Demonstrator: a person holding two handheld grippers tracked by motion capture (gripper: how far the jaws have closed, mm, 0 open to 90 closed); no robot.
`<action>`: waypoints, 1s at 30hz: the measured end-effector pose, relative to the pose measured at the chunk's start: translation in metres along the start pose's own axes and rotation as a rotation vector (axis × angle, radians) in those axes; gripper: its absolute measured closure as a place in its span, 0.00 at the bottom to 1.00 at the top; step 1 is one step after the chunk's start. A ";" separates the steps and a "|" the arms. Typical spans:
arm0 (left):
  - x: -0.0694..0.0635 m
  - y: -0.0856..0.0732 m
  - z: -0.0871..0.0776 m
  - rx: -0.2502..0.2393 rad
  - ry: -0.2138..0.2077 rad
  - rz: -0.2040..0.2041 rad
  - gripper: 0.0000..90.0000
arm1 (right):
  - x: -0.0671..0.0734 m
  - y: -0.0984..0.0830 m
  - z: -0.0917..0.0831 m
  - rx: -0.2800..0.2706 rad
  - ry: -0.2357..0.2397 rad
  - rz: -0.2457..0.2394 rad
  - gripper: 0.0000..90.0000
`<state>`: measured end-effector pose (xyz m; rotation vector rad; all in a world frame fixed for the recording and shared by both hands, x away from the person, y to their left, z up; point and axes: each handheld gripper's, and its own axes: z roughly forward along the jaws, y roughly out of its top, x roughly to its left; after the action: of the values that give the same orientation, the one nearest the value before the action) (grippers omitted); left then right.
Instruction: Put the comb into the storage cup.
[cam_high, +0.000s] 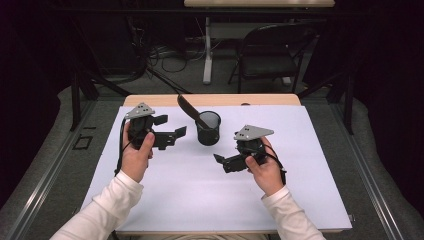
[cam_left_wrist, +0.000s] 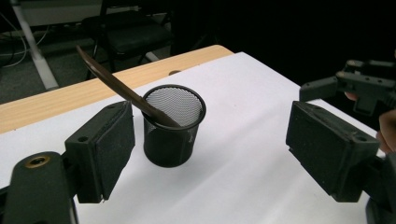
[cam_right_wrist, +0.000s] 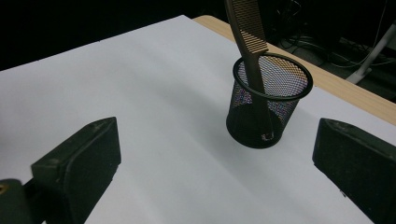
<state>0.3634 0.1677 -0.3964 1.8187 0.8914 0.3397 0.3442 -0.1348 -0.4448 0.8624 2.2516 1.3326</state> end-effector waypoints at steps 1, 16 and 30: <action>0.000 -0.001 -0.001 0.001 -0.001 0.006 0.18 | 0.000 0.000 0.000 -0.001 -0.001 0.001 0.01; -0.002 -0.025 -0.024 -0.008 0.003 0.039 0.18 | 0.002 0.000 0.000 0.001 0.004 -0.007 0.01; 0.009 -0.067 -0.045 -0.041 0.009 0.034 0.18 | 0.005 0.000 -0.001 0.005 -0.003 -0.013 0.01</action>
<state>0.3151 0.2171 -0.4388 1.7981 0.8543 0.3848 0.3400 -0.1320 -0.4445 0.8497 2.2555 1.3202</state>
